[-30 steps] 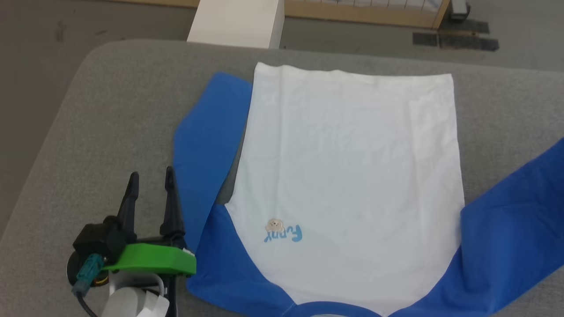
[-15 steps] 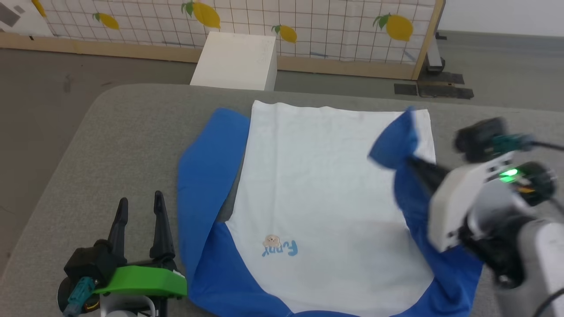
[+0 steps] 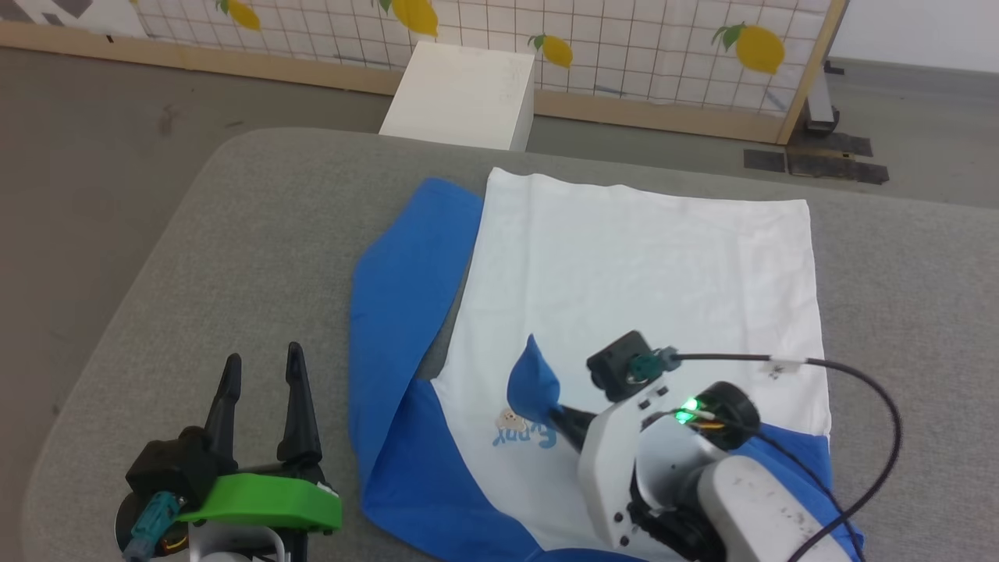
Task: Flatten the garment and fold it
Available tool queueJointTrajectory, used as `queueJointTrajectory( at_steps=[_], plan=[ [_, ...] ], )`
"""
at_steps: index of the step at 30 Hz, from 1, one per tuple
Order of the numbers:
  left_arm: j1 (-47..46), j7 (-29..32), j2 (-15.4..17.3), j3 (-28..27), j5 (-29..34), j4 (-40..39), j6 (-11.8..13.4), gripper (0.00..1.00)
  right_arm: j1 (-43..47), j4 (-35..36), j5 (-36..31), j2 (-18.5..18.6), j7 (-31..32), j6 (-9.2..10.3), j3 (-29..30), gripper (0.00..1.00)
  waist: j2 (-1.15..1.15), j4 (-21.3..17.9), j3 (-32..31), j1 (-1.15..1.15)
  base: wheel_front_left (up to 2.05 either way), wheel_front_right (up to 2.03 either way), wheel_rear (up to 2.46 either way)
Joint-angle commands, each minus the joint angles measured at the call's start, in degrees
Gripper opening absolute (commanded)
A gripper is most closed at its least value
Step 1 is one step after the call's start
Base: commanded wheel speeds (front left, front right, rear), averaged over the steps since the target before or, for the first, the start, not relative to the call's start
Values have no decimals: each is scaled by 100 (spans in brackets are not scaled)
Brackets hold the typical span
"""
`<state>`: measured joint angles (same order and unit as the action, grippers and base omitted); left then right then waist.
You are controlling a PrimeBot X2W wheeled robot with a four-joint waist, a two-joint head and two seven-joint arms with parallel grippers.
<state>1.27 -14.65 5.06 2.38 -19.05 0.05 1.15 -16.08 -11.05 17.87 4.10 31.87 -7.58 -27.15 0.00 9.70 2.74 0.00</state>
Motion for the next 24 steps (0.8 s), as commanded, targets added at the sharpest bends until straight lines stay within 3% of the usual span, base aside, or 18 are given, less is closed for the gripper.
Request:
queueJointTrajectory(
  at_steps=[1, 13, 14, 15, 19, 24],
  plan=[
    [47, 4, -12, 7, -9, 17, 17, 100, -130, -187, 9, -50, -123, 9, -103, 0, 0, 53, 73, 0, 0, 0, 0],
    [-14, -15, -63, 83, -58, 79, 48, 100, -727, -1497, 640, -121, -858, 9, -1219, 0, 0, 60, 308, 0, 0, 0, 0],
    [-26, -17, -66, 86, -60, 87, 49, 100, -772, -1493, 760, -121, -934, 9, -1298, 37, 0, 55, 317, 0, 0, 0, 0],
    [-38, -18, -68, 85, -62, 96, 51, 100, -828, -1477, 898, -121, -1030, 9, -1376, 100, 0, 42, 326, 0, 0, 0, 0],
    [-55, -23, -64, 67, -59, 129, 54, 100, -1033, -1340, 1303, -122, -1257, 9, -1555, 100, 0, -29, 314, 0, 0, 0, 0],
    [-11, -26, -42, 47, -61, 161, 61, 100, -1249, -911, 1440, -122, -1657, 9, -979, 100, 0, -194, 148, 0, 0, 0, 0]
  ],
)
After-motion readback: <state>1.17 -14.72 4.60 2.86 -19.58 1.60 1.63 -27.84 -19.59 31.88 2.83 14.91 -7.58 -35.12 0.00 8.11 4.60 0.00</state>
